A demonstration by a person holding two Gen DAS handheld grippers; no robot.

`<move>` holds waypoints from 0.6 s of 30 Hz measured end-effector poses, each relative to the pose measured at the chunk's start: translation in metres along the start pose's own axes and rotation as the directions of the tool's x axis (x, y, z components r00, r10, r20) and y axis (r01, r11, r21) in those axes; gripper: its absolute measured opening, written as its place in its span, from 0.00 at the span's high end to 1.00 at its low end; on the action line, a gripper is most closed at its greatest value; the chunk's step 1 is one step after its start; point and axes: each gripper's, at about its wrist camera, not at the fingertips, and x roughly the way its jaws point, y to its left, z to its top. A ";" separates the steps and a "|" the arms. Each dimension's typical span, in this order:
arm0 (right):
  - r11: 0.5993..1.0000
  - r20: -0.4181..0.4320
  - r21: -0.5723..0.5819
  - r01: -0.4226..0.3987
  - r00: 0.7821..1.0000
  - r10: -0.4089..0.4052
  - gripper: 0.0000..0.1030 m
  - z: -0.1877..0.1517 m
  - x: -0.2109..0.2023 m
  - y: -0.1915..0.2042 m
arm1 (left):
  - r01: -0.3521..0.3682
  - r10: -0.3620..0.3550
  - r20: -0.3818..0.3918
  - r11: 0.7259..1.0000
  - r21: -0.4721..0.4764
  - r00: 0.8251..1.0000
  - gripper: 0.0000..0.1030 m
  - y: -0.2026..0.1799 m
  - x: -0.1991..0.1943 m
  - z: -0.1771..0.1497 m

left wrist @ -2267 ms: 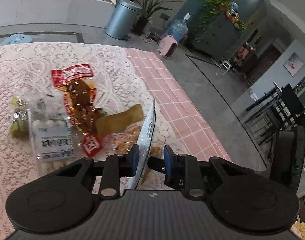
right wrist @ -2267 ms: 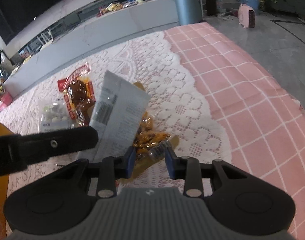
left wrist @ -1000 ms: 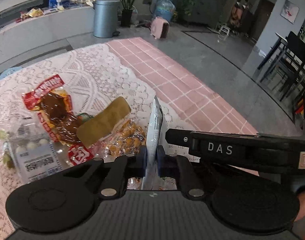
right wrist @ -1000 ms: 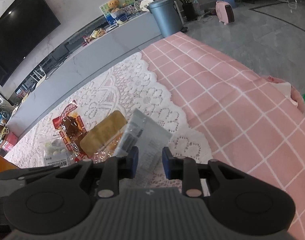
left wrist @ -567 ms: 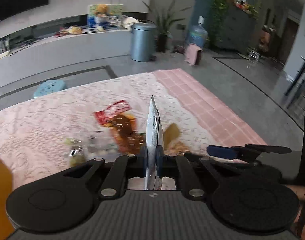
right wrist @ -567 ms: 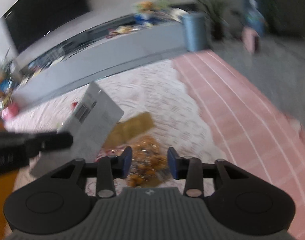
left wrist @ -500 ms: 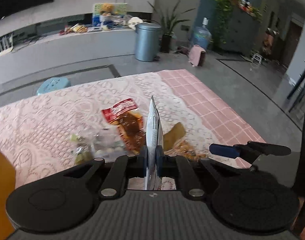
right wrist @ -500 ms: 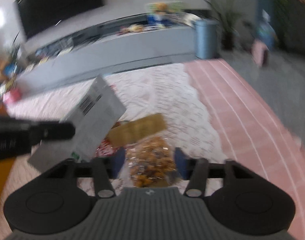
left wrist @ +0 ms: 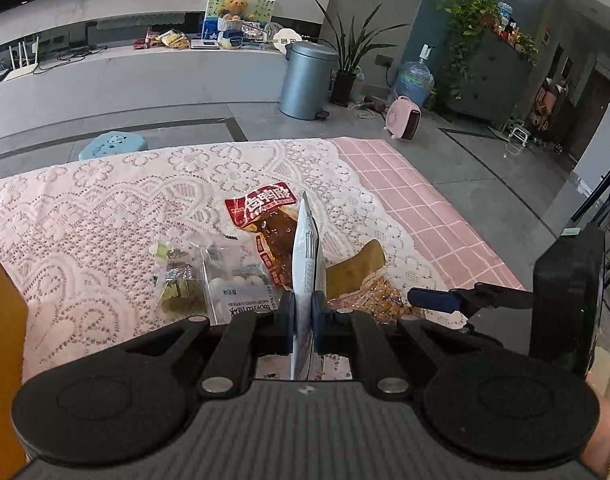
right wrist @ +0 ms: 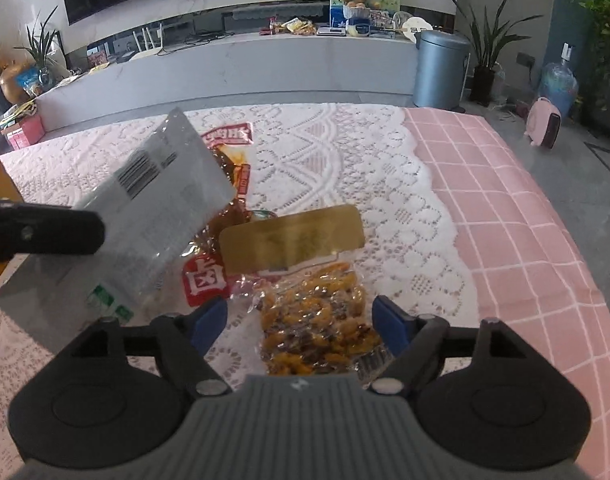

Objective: Organize snacks
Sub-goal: 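Grasp the vacuum-packed orange nut pack with the right tool while the left tool holds the strip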

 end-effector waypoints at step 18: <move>0.996 0.011 0.092 0.021 1.000 -0.022 0.43 -0.001 -0.013 -0.015 | -0.013 0.013 0.015 0.999 -0.035 1.000 0.92 -0.004 -0.021 -0.001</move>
